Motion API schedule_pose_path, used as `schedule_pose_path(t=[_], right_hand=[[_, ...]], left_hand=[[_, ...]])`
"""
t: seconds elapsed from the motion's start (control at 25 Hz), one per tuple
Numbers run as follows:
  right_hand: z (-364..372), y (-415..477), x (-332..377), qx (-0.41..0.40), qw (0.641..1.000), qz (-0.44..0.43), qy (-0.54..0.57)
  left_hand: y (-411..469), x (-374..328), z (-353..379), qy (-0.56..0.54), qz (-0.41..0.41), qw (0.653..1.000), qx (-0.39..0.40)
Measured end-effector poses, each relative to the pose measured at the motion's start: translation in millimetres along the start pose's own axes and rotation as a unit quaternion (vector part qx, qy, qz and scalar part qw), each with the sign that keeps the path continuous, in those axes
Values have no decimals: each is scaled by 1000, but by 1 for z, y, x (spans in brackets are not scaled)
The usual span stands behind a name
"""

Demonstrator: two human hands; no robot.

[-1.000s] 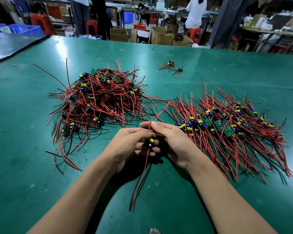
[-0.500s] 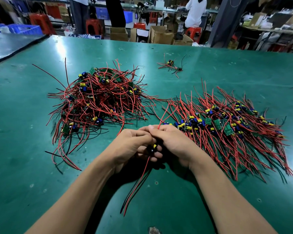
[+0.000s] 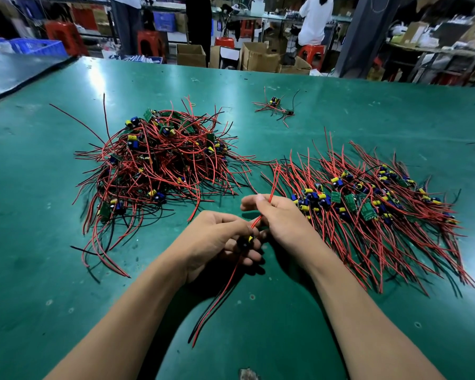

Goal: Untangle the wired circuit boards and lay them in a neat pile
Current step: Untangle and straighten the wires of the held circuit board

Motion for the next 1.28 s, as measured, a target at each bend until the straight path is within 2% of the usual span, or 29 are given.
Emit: schedule_pose_path(t=[0.08, 0.16, 0.24, 0.4, 0.56, 0.92, 1.04, 1.16, 1.28], right_hand=[[9, -1, -6, 14, 999, 10, 47], [24, -3, -11, 62, 992, 21, 106], [35, -4, -10, 101, 989, 8, 107], [36, -6, -5, 93, 991, -5, 96], [32, -8, -1, 120, 991, -2, 65], [-13, -2, -2, -27, 999, 17, 19], [-21, -1, -6, -61, 988, 25, 138], [-13, -1, -12, -20, 964, 55, 261], [-8, 0, -9, 8, 954, 48, 296]], left_hand=[[0, -1, -1, 7, 9, 1000, -15], [1, -2, -4, 0, 23, 999, -29], [1, -4, -7, -4, 38, 999, -37], [-1, -6, -3, 23, 50, 998, -27], [-2, -5, 0, 30, 42, 999, -8], [-4, -4, 2, 33, 16, 998, 44], [-4, -5, 3, 30, 18, 998, 46], [-4, -4, 3, 29, 21, 998, 43], [-3, -4, 0, 13, 26, 999, 30]])
Point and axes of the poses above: each hand's wrist, its own y-axis towards the middle knuckle, its own z-axis out of the palm, x = y × z, the point moved 9 cm from there along y, towards the middle knuckle, and after that the axes turned 11 degrees about x, right-handed, at the moved point
